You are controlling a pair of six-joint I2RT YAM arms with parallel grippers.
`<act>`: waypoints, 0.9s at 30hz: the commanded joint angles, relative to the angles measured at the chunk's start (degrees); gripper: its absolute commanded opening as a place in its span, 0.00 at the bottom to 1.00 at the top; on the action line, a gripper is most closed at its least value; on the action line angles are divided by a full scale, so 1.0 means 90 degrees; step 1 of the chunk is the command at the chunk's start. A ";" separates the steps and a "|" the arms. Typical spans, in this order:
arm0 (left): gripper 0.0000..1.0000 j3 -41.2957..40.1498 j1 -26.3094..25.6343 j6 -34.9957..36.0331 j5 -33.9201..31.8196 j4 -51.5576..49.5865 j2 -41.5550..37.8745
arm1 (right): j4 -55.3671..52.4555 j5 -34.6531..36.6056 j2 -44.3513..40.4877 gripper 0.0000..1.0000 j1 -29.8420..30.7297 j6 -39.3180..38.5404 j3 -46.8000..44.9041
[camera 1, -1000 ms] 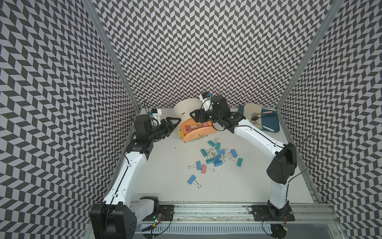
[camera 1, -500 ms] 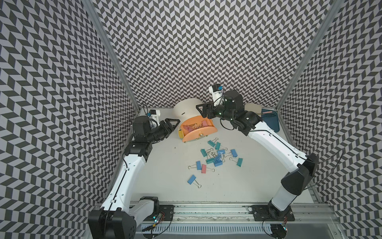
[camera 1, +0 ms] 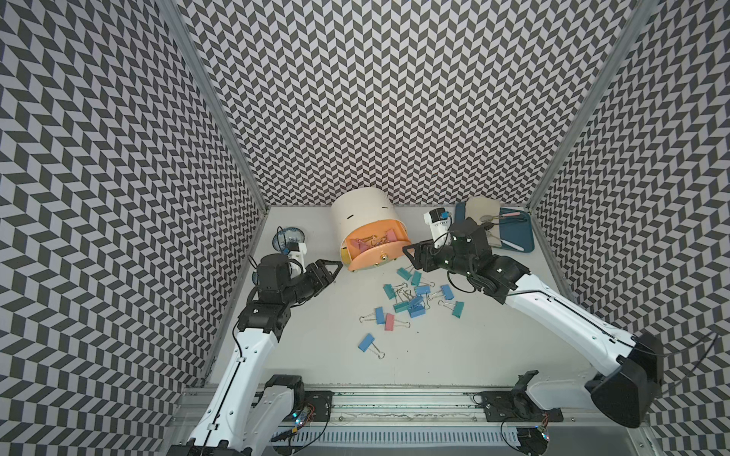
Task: Put the binder clips in the drawer according to color
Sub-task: Pick up the binder clip at the center of the board.
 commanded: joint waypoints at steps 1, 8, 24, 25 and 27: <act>0.63 -0.0350 -0.0198 0.0031 -0.0194 -0.0088 -0.0236 | 0.0469 -0.0307 -0.0478 0.66 0.0021 0.0251 -0.0729; 0.63 -0.1096 -0.0933 -0.0400 -0.0605 0.0208 -0.0454 | 0.0688 -0.0880 -0.0715 0.65 0.0355 0.0450 -0.2084; 0.63 -0.1911 -0.1327 -0.0839 -0.0753 0.0575 -0.0660 | 0.1449 -0.1183 0.0381 0.66 0.1156 0.0622 -0.2942; 0.63 -0.1906 -0.1327 -0.0839 -0.0753 0.0572 -0.0661 | 0.1489 -0.1185 0.0474 0.66 0.1197 0.0620 -0.2924; 0.63 -0.1896 -0.1327 -0.0840 -0.0762 0.0562 -0.0668 | 0.1557 -0.1204 0.0649 0.67 0.1256 0.0598 -0.2869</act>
